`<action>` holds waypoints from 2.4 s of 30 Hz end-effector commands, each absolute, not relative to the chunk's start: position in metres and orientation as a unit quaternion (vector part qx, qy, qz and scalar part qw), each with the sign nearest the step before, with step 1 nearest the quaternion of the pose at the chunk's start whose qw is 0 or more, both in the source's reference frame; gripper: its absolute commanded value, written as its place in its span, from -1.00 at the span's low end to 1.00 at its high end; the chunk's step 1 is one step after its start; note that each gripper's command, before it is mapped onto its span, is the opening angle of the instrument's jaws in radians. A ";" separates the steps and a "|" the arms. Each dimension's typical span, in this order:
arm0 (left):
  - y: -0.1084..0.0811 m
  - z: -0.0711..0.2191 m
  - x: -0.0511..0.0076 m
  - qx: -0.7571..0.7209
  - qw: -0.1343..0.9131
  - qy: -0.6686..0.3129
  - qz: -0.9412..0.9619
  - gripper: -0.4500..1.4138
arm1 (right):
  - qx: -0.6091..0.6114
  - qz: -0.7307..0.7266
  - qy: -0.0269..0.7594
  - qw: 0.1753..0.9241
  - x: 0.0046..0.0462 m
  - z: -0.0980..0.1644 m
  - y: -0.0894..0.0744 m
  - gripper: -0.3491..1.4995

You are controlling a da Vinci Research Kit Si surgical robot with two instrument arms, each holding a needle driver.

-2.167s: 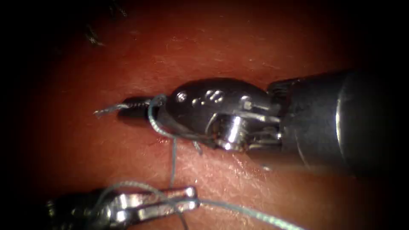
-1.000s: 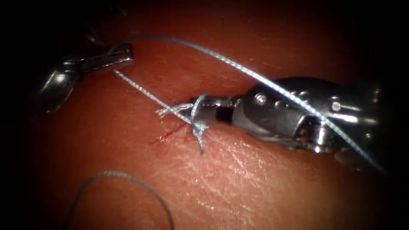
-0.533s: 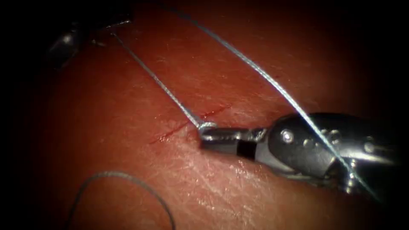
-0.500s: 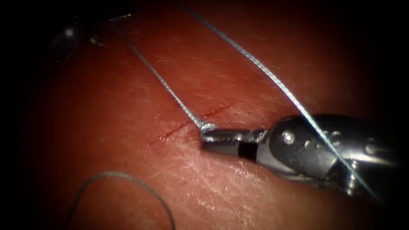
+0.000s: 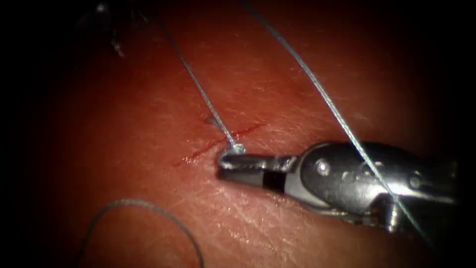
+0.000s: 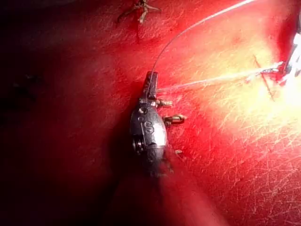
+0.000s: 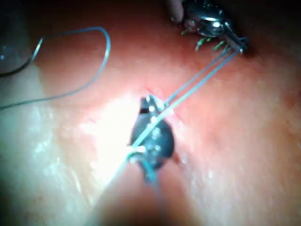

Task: Wound Closure

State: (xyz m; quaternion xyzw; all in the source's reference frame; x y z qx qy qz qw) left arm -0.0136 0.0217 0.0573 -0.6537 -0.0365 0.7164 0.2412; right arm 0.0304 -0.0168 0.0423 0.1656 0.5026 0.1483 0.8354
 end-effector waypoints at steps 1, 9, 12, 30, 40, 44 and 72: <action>0.022 0.059 -0.0140 -0.649 0.242 -0.033 0.721 -1.00 | 0.176 0.141 0.508 0.831 0.0313 0.043 -0.018 -1.00; 0.023 0.061 -0.0136 -0.637 0.246 -0.022 0.730 -1.00 | 0.214 0.087 0.520 0.822 0.0319 0.043 -0.020 -1.00; 0.024 0.061 -0.0137 -0.632 0.252 -0.017 0.732 -1.00 | 0.228 0.082 0.515 0.822 0.0321 0.044 -0.021 -1.00; 0.024 0.062 -0.0142 -0.626 0.257 -0.013 0.736 -1.00 | 0.307 0.087 0.517 0.795 0.0310 0.045 -0.024 -1.00; 0.024 0.059 -0.0150 -0.628 0.248 -0.021 0.737 -1.00 | 0.283 0.123 0.536 0.786 0.0318 0.044 -0.022 -0.31; 0.024 0.054 -0.0164 -0.646 0.240 -0.027 0.724 -1.00 | 0.274 0.133 0.536 0.787 0.0306 0.043 -0.021 0.80; 0.023 0.034 -0.0209 -0.703 0.200 -0.052 0.681 -1.00 | 0.221 0.293 0.519 0.772 0.0331 0.047 -0.013 0.96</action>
